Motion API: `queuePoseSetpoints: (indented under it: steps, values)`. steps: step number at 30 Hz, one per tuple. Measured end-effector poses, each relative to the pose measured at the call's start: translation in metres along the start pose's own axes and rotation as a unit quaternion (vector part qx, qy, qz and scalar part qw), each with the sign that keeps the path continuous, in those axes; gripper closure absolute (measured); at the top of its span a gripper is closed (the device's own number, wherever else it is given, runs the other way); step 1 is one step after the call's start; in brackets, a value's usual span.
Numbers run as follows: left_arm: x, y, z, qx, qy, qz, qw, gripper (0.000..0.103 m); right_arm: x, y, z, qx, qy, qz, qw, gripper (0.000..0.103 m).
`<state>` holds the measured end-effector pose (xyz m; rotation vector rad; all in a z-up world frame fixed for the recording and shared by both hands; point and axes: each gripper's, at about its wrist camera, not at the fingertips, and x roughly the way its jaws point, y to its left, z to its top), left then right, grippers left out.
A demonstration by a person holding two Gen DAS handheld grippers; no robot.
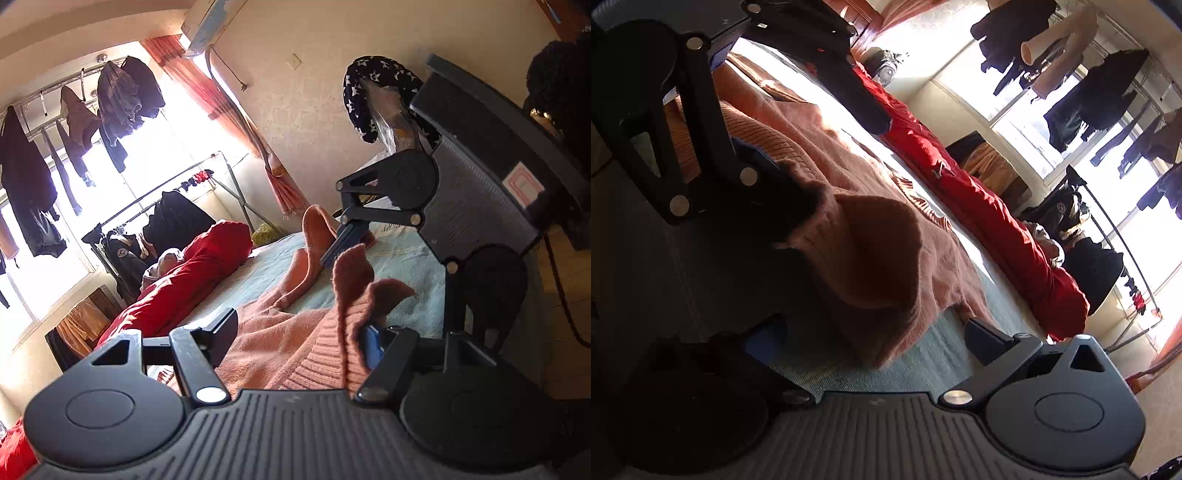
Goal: Fold clothes
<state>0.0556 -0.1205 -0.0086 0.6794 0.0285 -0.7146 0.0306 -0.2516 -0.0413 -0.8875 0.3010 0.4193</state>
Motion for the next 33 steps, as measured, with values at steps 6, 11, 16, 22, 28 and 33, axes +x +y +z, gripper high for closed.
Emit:
queuePoseSetpoints:
  steps: [6,11,16,22,28,33]
  values:
    - [-0.025,0.011,-0.019,-0.035,0.025,-0.025,0.9988,0.034,0.004,0.011,0.024,-0.058,-0.065,0.006,0.996,0.027]
    - [-0.048,0.004,-0.049,-0.033,0.057,-0.008,0.9978,0.033,-0.013,-0.013,0.037,0.007,-0.072,0.050,0.996,0.065]
    - [-0.041,-0.011,-0.061,0.014,0.085,0.047,0.9952,0.034,-0.022,-0.040,0.046,0.085,-0.076,0.089,0.990,0.078]
    - [-0.028,-0.019,-0.064,0.101,0.121,0.115,0.9808,0.033,-0.023,-0.060,0.047,0.148,-0.078,0.101,0.981,0.081]
    - [-0.039,0.001,-0.088,0.105,0.202,0.156,0.9612,0.033,-0.023,-0.058,0.044,0.156,-0.073,0.105,0.979,0.081]
    - [-0.045,0.011,-0.091,0.057,0.226,0.116,0.9654,0.098,-0.018,-0.056,0.043,0.159,-0.065,0.132,0.976,0.089]
